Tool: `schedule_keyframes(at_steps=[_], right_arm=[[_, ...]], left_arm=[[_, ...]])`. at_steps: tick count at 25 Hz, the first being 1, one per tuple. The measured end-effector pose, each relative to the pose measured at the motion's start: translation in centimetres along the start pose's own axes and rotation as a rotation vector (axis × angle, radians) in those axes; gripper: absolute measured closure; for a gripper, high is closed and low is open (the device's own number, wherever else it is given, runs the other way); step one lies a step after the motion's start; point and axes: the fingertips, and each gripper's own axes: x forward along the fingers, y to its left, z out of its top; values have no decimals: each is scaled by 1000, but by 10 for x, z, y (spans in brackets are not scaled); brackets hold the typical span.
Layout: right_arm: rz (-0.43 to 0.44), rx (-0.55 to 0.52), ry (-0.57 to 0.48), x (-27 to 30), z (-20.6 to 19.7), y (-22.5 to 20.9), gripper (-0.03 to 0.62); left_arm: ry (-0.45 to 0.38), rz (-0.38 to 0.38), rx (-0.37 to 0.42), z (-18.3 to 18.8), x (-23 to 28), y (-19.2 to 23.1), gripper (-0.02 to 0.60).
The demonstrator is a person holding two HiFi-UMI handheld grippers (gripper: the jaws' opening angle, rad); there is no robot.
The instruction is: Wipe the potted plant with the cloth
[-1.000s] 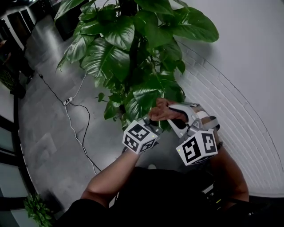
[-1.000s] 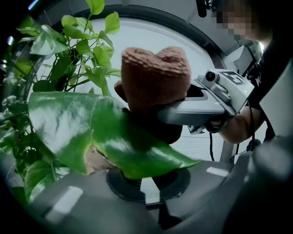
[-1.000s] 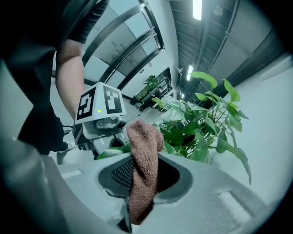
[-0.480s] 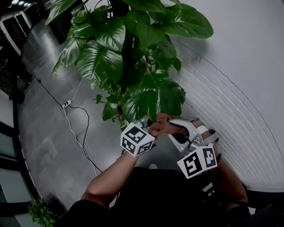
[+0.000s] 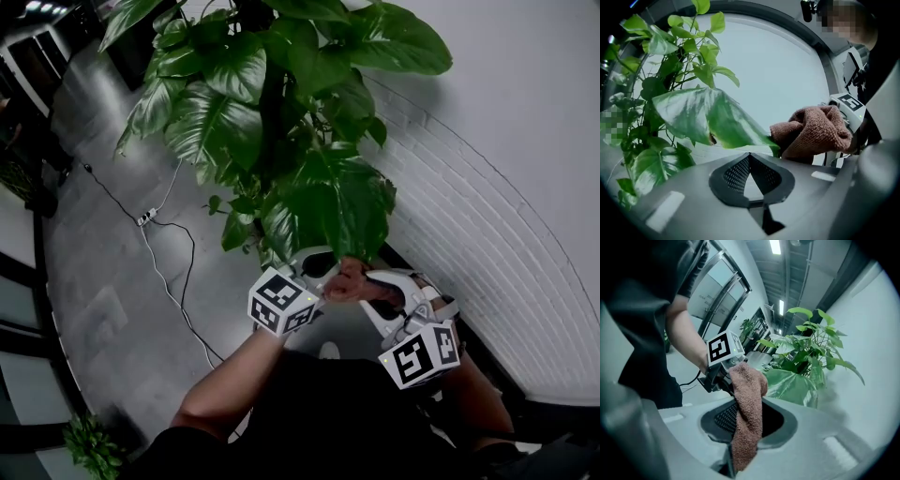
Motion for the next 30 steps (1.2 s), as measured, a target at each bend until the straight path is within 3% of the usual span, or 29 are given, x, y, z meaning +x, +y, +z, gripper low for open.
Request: schedule_keyframes(at_steps=[9,16,26,30], right_arm=[[17,210,-67,0,3,22,525],[-58,359,-78,1,12,38,525],[-205,756,-107,-2,61,105,525],[-262,852,-106,-11,79,135,525]], left_arm=[[70,91,-55,-29,-58,13,565],[104,143,-93,-31,-127,32,565],[141,91,-33,-22,-244,18,565],[130,70,-27,-20,-284,9,565]])
